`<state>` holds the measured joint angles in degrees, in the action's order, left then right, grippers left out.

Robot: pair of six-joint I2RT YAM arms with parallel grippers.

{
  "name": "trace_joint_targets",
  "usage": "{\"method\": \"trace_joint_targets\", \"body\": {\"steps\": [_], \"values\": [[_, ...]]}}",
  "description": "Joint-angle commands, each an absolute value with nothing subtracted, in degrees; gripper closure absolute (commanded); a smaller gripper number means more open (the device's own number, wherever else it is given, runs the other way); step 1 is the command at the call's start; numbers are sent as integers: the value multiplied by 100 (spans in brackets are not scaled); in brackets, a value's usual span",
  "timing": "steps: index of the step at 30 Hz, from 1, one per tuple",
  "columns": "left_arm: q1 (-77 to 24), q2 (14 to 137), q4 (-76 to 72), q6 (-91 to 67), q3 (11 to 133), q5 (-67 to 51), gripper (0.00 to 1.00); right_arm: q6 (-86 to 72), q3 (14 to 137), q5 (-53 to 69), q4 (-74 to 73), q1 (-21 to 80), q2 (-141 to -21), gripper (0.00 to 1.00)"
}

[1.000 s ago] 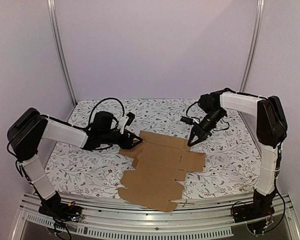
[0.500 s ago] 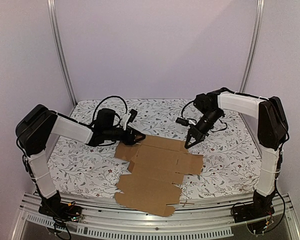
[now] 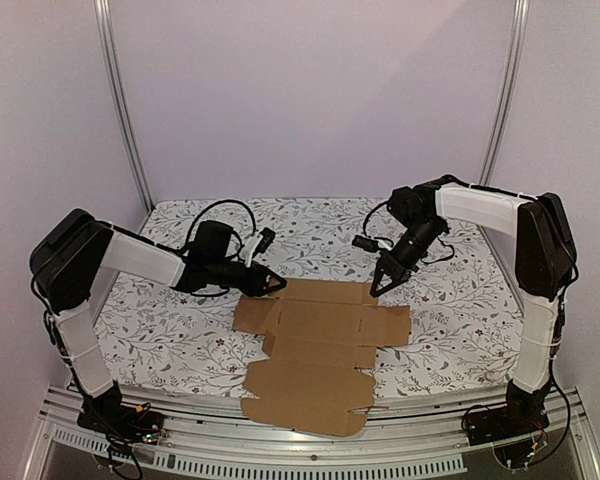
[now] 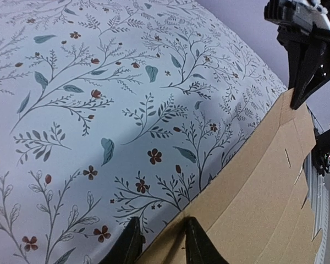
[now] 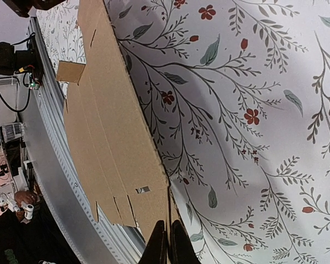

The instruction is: Fold the paper box

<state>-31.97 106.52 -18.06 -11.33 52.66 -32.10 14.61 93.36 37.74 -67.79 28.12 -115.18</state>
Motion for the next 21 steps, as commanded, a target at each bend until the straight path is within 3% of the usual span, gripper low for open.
{"method": "trace_joint_targets", "body": {"steps": [1,8,11,13,16,21], "values": [[-3130,10556,-1523,-1292,5239,-3347,72,1450,9283,3636,-6671,2823,-11230,97],[-3129,10690,-1279,-1332,5371,-3645,79,1442,9172,3558,-6622,2766,-11079,97],[-3130,10730,-1203,-1316,5437,-3678,94,1456,9142,3563,-6616,2759,-11058,95],[-3137,10740,-1235,-1375,5472,-3757,100,1529,9145,3581,-6661,2768,-11057,87],[-3197,10641,-1242,-1437,5542,-3763,100,1807,9291,3440,-6845,2796,-11073,75],[-3427,10172,-1147,-1111,5546,-3571,100,2329,9879,2887,-6896,2897,-11112,63]]}}
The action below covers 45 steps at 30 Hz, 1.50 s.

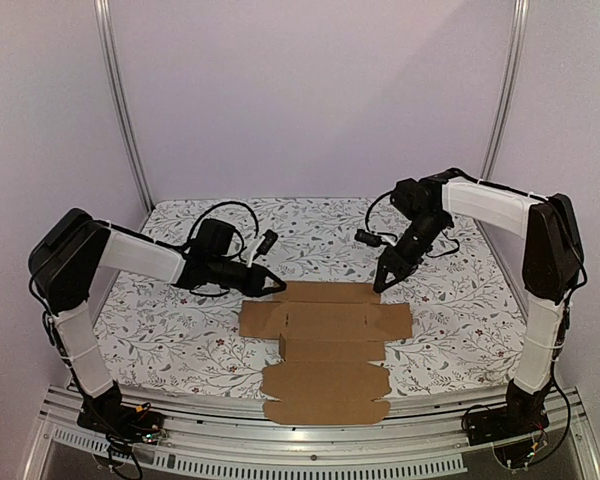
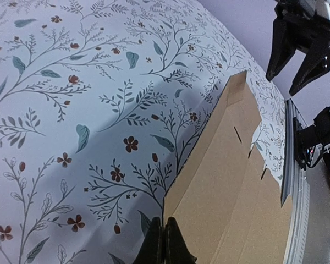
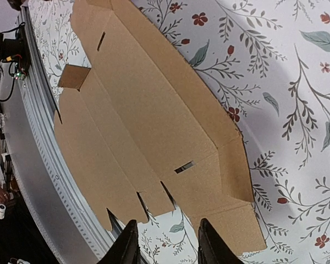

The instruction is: Fold the paper box

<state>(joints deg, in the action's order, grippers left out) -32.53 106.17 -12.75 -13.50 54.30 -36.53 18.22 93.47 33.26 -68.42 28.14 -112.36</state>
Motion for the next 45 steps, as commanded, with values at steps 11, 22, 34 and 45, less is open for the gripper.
{"method": "trace_joint_targets", "body": {"steps": [11,22,34,45], "values": [[-3693,9803,-687,-750,5661,-3287,100,3236,10652,2070,-6864,3676,-11615,56],[-3718,9661,-961,-694,5503,-3068,100,3205,10705,2293,-6965,3761,-11941,72],[-3735,9658,-957,-666,5435,-3269,100,3397,10753,1647,-6490,3760,-11667,56],[-3744,9508,-1052,-636,5340,-3106,100,3598,10810,1934,-6709,3753,-11874,65]]}}
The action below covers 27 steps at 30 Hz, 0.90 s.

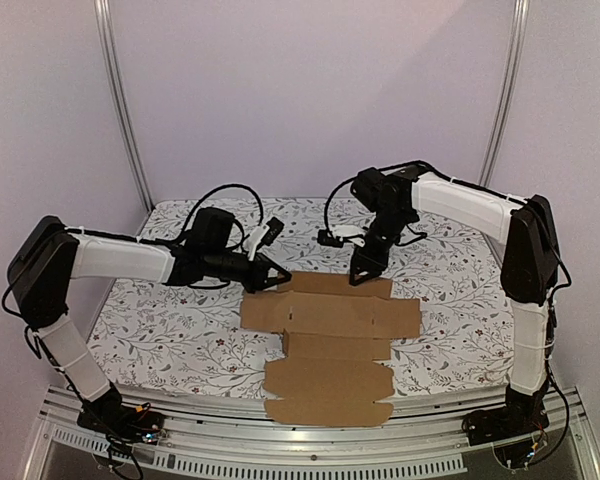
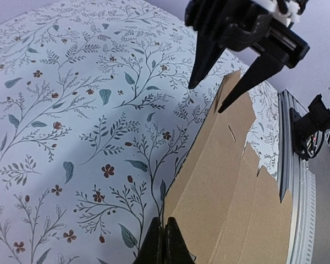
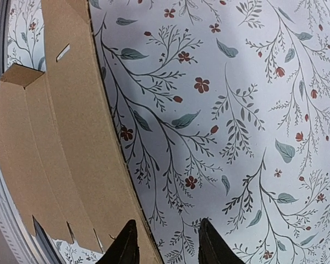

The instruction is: Fold the paper box

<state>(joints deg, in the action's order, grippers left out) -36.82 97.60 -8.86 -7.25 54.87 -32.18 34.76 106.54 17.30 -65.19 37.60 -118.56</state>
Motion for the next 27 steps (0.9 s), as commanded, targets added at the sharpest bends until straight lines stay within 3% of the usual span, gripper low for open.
{"method": "trace_joint_targets", "body": {"steps": [1,9,12,18,27], "values": [[-3745,9482,-1081,-635,5317,-3065,100,3609,10817,2002,-6773,3754,-11909,69],[-3744,9360,-1228,-749,5195,-2917,99,3552,10776,2284,-6811,3761,-11871,100],[-3740,9125,-1191,-829,5105,-2776,74,3550,10769,2280,-6810,3754,-11849,100],[-3652,8012,-1574,-693,4376,-1375,44,3717,10580,2239,-6793,3761,-11623,100],[-3349,9301,-1263,-733,5108,-2020,50,3551,10566,2449,-6630,3753,-11547,100]]}}
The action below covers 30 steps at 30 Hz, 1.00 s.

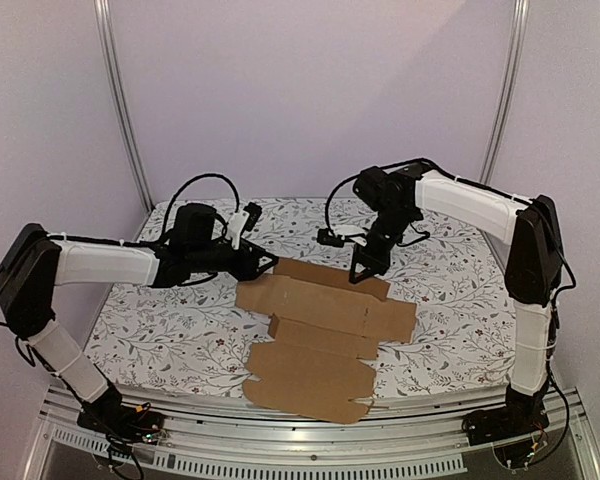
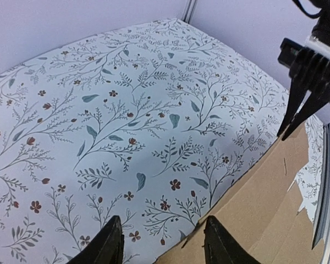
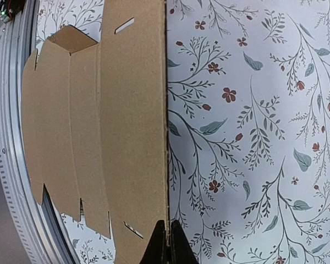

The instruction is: Fold the paper box

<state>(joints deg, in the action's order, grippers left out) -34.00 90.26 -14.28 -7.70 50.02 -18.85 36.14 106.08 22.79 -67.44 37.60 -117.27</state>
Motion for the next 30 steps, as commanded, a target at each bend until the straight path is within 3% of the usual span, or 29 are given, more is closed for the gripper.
{"method": "trace_joint_targets", "body": {"steps": [1,8,17,22,30], "values": [[-3349,9310,-1331,-726,5089,-2048,51,3544,10560,2452,-6627,3755,-11549,100],[-3349,9334,-1457,-609,5040,-2391,57,3538,10562,2508,-6579,3755,-11558,100],[-2952,9075,-1067,-738,5174,-1468,57,3542,10512,2528,-6591,3757,-11549,100],[-3006,9589,-735,-825,5580,-1895,58,3516,10487,2559,-6564,3755,-11566,100],[-3247,9448,-1046,-642,5284,-2906,57,3422,10497,2454,-6424,3758,-11633,100]]}}
